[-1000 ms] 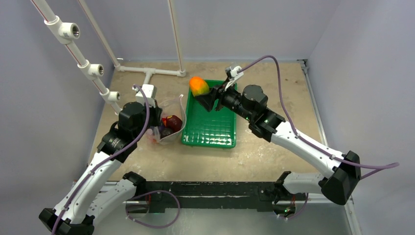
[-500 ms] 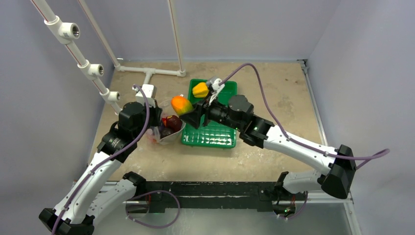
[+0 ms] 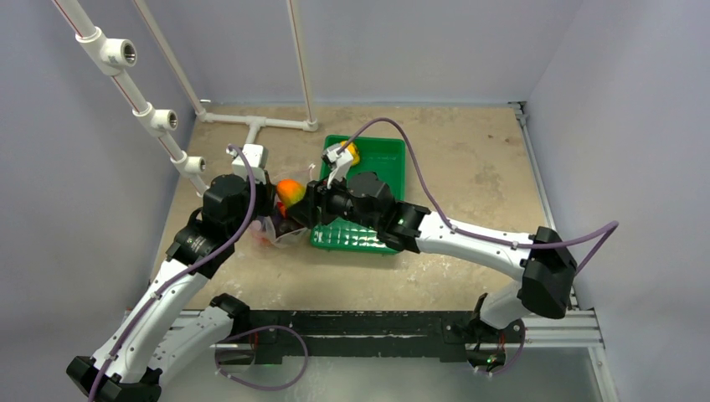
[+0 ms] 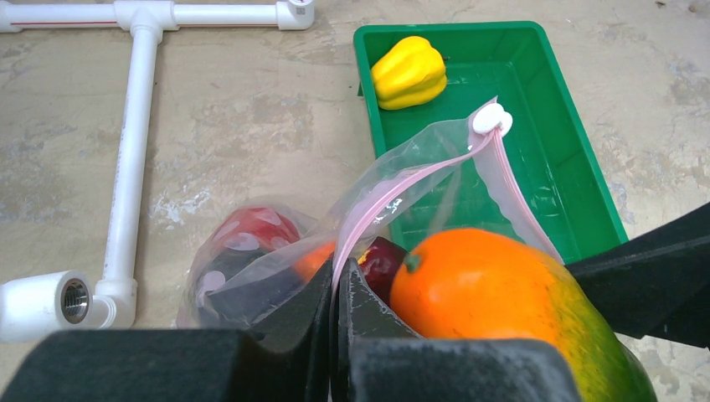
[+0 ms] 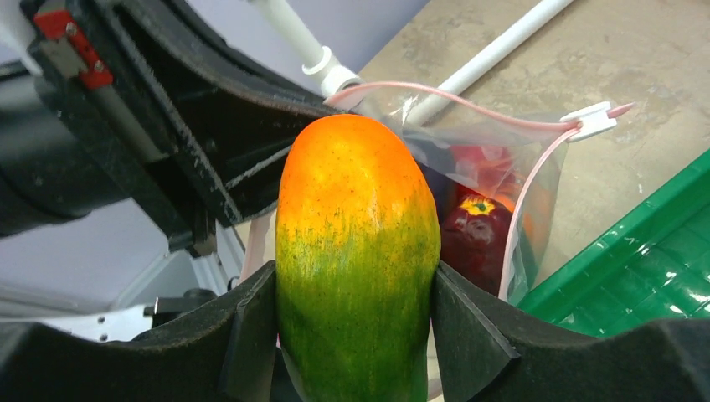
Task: Place the food in the zip-top bag and seal the zipper
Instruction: Place the fake fruit in the zipper food storage bag.
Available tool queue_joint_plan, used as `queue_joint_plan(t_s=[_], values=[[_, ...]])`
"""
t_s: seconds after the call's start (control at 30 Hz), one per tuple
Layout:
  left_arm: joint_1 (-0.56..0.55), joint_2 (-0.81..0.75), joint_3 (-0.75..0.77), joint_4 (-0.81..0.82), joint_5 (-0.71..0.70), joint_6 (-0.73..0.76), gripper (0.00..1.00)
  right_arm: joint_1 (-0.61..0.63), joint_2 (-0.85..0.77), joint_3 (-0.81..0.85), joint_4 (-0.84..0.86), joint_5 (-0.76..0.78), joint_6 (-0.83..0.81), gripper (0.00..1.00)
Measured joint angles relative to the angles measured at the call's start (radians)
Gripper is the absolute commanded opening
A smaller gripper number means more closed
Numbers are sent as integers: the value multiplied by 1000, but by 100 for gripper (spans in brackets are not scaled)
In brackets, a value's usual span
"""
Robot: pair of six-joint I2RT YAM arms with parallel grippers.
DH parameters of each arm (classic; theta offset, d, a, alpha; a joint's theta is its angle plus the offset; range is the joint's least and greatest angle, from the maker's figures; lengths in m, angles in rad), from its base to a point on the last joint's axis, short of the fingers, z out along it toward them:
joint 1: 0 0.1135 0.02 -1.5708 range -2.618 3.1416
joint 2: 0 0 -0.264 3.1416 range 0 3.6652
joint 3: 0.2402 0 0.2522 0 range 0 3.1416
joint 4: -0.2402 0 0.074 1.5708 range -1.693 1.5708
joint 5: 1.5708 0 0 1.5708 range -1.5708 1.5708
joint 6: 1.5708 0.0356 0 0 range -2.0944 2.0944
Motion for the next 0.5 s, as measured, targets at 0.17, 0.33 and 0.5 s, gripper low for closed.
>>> queue_joint_plan(t_s=[0.17, 0.33, 0.5], values=[[0, 0, 0, 0, 0, 0, 0, 5, 40, 63, -38, 61, 35, 32], [0, -1, 0, -2, 0, 0, 0, 8, 79, 102, -64, 123, 59, 52], [0, -1, 0, -7, 0, 0, 0, 15, 81, 102, -71, 154, 72, 72]])
